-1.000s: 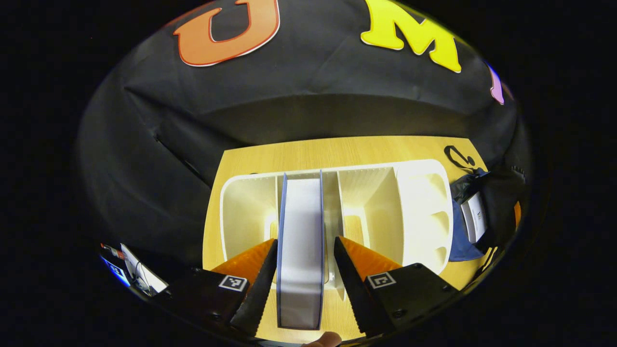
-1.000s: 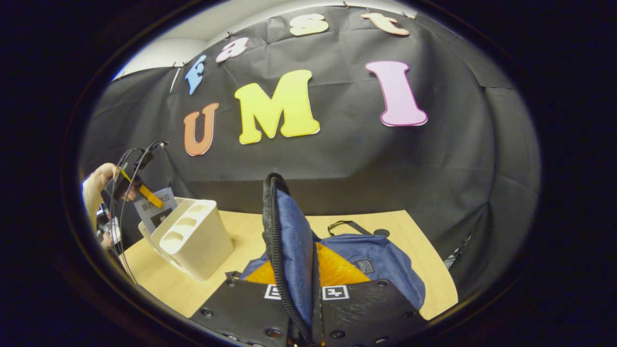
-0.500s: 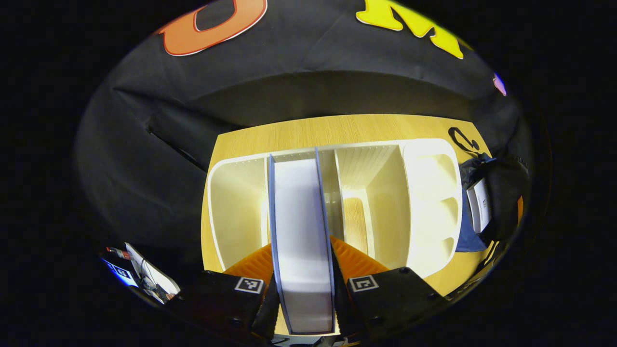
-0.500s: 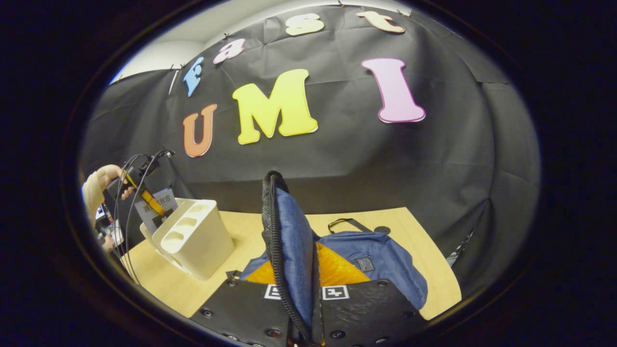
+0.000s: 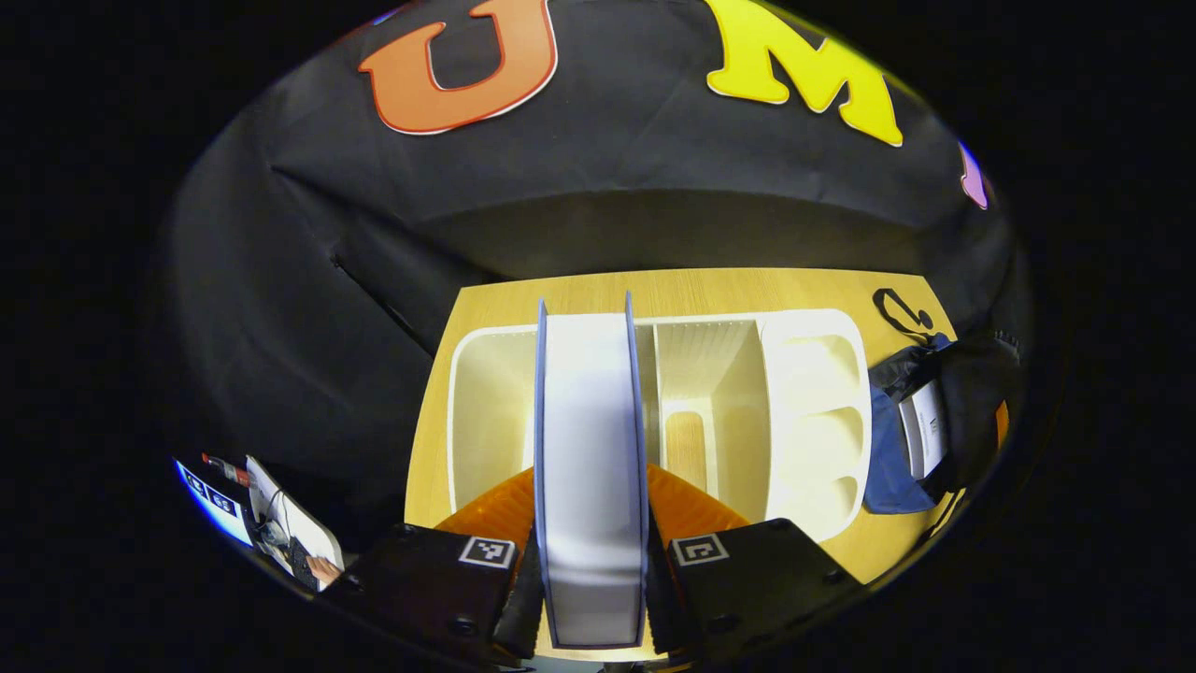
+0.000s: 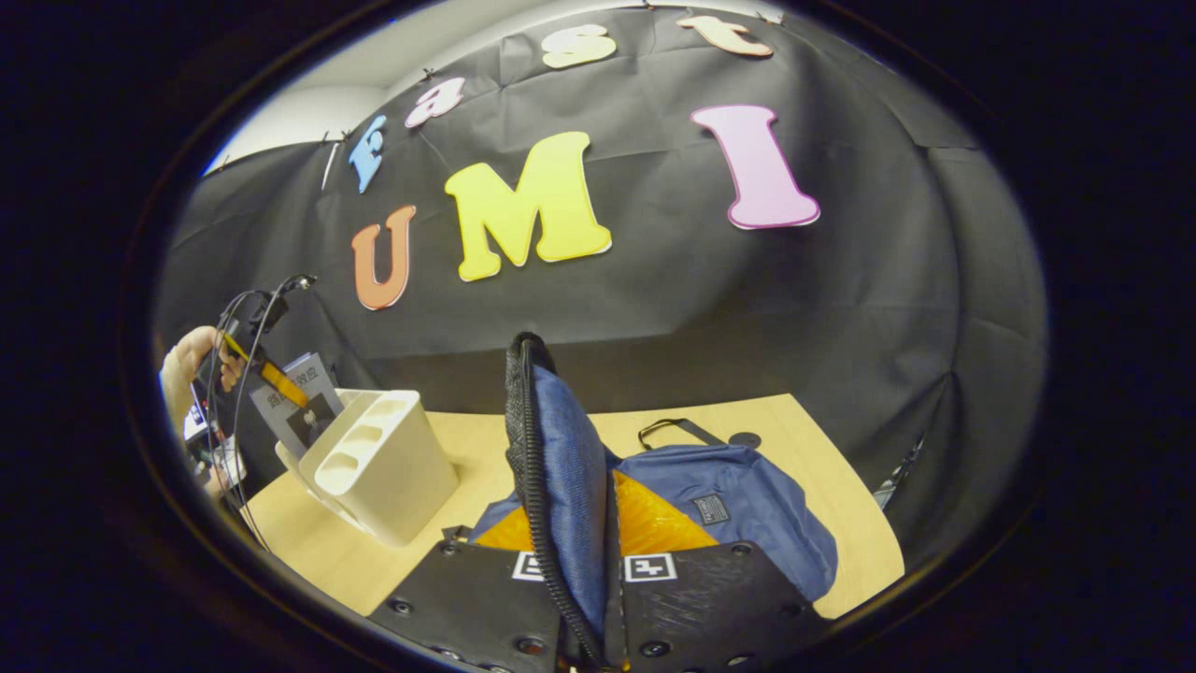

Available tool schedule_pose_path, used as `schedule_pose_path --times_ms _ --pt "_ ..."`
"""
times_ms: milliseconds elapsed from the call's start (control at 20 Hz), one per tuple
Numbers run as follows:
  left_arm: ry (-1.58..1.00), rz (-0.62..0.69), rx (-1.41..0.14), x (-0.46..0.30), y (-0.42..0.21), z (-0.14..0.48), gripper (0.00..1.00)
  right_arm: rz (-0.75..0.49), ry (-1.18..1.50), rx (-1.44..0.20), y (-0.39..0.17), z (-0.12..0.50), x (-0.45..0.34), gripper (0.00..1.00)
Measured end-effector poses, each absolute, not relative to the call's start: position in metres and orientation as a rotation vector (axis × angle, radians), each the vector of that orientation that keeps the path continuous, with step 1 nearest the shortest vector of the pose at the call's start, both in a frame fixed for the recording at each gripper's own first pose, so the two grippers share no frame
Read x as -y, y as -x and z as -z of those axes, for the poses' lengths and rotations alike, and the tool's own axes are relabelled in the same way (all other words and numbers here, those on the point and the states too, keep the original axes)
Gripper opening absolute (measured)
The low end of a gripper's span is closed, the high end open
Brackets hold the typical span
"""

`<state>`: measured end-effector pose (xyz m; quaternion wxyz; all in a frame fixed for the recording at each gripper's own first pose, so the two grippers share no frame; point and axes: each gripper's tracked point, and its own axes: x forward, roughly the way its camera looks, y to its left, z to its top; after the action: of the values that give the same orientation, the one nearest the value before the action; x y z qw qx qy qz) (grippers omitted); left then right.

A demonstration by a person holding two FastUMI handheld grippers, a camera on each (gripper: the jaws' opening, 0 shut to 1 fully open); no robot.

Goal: Open the schoolbag, grab two books from the bookshelf and put them into the schoolbag.

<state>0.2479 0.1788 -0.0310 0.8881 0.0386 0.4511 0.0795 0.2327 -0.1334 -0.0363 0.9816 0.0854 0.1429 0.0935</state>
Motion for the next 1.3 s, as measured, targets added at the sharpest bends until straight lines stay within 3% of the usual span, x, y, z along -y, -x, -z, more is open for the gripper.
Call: schedule_pose_path --times_ms 300,500,550,600,950,1300 --pt "-0.108 -0.153 -0.818 -0.174 -0.231 -0.013 0.5 -0.183 -0.199 -0.307 -0.236 0.041 0.132 0.05" --pt "-0.142 -0.163 -0.771 -0.164 -0.211 -0.041 0.46 -0.177 -0.201 -0.309 -0.235 0.047 0.131 0.05" --pt "-0.149 -0.164 -0.763 -0.16 -0.204 -0.048 0.5 -0.177 -0.204 -0.312 -0.234 0.049 0.13 0.05" --pt "-0.162 -0.161 -0.751 -0.153 -0.194 -0.056 0.46 -0.179 -0.207 -0.316 -0.235 0.05 0.13 0.05" --pt "-0.204 -0.146 -0.651 -0.111 -0.14 -0.101 0.46 -0.185 -0.184 -0.319 -0.236 0.054 0.125 0.05" --pt "-0.234 -0.007 -0.611 -0.035 -0.109 -0.096 0.46 -0.184 -0.188 -0.332 -0.23 0.07 0.122 0.05"
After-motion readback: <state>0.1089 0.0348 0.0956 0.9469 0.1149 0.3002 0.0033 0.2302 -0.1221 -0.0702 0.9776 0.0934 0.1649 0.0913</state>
